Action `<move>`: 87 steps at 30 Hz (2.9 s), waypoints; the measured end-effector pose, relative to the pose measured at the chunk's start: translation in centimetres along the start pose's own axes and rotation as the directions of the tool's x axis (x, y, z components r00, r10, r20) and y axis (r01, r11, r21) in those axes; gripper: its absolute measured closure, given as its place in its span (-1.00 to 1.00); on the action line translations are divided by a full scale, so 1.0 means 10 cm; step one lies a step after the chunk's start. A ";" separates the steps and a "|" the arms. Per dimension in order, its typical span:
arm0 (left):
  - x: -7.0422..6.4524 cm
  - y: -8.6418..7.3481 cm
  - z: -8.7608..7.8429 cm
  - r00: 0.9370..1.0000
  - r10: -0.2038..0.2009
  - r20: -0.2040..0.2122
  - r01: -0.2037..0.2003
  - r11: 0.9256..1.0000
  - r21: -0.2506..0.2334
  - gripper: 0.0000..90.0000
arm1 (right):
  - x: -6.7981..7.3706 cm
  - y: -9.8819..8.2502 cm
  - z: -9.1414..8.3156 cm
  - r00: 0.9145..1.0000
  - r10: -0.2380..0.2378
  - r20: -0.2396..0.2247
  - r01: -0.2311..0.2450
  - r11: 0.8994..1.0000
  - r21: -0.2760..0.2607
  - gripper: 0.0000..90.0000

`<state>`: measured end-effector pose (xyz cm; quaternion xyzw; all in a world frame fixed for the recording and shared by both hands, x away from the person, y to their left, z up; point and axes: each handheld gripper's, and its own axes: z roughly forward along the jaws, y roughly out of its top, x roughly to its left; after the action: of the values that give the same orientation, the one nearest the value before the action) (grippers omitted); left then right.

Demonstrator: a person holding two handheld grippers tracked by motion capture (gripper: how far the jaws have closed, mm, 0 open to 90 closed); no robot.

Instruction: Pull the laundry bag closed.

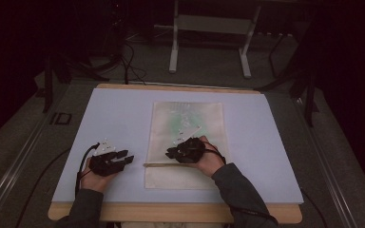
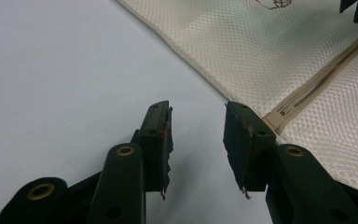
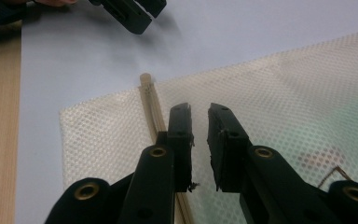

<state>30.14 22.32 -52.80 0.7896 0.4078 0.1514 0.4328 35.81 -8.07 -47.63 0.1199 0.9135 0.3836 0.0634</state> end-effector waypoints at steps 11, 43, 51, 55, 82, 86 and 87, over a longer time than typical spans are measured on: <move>-0.01 0.00 0.02 1.000 0.009 0.002 -0.009 1.000 0.009 0.33 | 0.06 0.11 0.15 0.999 -0.026 -0.032 0.027 0.999 0.030 0.71; 0.02 -0.02 -0.03 1.000 -0.006 -0.005 0.006 1.000 -0.007 0.32 | 0.25 0.41 0.76 0.991 -0.074 -0.109 0.087 0.989 0.121 0.70; 0.03 -0.03 -0.04 1.000 -0.007 -0.005 0.007 1.000 -0.007 0.32 | 0.27 0.41 0.89 0.991 -0.076 -0.111 0.093 0.983 0.159 0.64; 0.03 -0.03 -0.04 1.000 -0.006 -0.004 0.006 1.000 -0.006 0.32 | 0.29 0.41 0.94 0.991 -0.078 -0.112 0.098 0.979 0.181 0.69; 0.02 -0.03 -0.03 1.000 -0.003 -0.004 0.003 1.000 -0.003 0.31 | 0.25 0.17 0.57 0.994 -0.064 -0.086 0.073 0.991 0.112 0.76; 0.02 -0.03 -0.03 1.000 -0.003 -0.004 0.003 1.000 -0.003 0.31 | 0.20 0.11 0.53 0.994 -0.037 -0.105 0.047 0.994 0.095 0.69; 0.02 -0.03 -0.03 1.000 -0.002 -0.003 0.002 1.000 -0.003 0.31 | 0.18 0.11 0.52 0.994 -0.034 -0.102 0.043 0.995 0.093 0.68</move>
<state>29.94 22.75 -52.85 0.7884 0.4090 0.1527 0.4335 35.31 -3.24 -50.54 0.0859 0.9349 0.3439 0.0192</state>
